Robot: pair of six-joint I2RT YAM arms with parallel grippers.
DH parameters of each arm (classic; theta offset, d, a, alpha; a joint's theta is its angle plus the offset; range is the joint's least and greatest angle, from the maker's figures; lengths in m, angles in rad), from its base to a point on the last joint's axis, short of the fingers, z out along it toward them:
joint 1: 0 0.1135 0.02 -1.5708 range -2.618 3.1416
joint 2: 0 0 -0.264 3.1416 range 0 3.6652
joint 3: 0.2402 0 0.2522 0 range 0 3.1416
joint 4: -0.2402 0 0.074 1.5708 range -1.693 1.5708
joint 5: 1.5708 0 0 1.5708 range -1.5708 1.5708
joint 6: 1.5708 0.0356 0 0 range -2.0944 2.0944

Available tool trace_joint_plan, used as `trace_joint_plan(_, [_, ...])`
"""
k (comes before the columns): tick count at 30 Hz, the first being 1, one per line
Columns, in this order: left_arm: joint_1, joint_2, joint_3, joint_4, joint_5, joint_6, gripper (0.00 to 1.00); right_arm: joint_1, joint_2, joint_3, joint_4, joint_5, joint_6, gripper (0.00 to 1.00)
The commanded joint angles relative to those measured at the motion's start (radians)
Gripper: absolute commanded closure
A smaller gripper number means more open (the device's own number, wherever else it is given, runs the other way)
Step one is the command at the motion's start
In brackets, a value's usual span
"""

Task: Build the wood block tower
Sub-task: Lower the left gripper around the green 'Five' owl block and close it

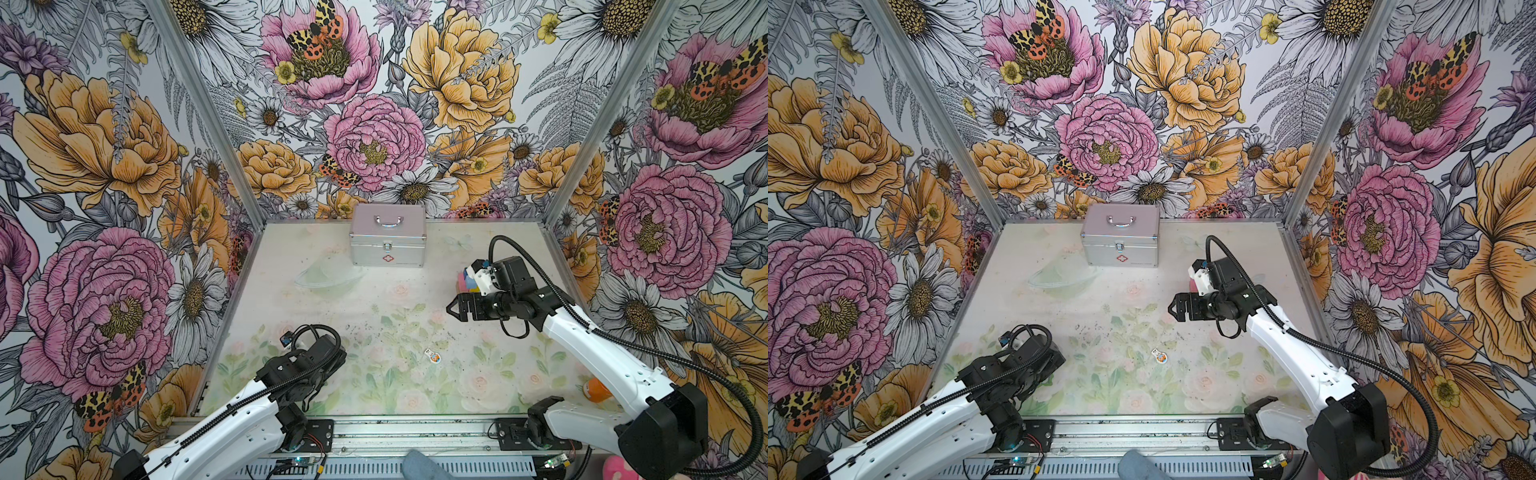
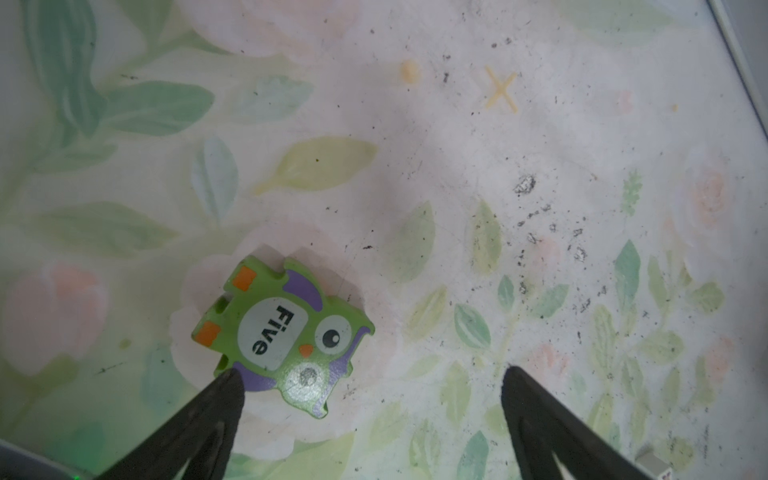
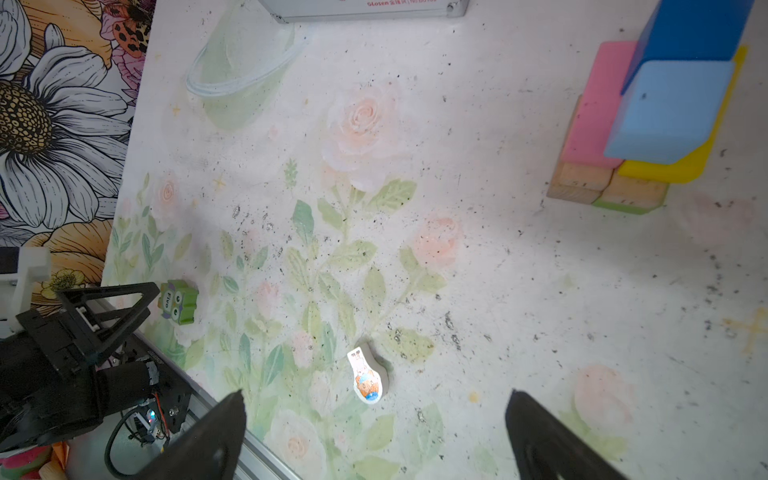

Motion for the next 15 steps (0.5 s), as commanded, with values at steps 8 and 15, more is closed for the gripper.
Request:
trace_joint_plan(8, [0.004, -0.006, -0.053, -0.047, 0.002, -0.117, 0.02, 0.007, -0.007, -0.010, 0.041, -0.021, 0.010, 0.01])
trace_joint_plan(15, [0.040, -0.001, -0.058, -0.041, 0.001, -0.079, 0.08, 0.007, -0.004, -0.007, 0.041, -0.029, 0.008, 0.01])
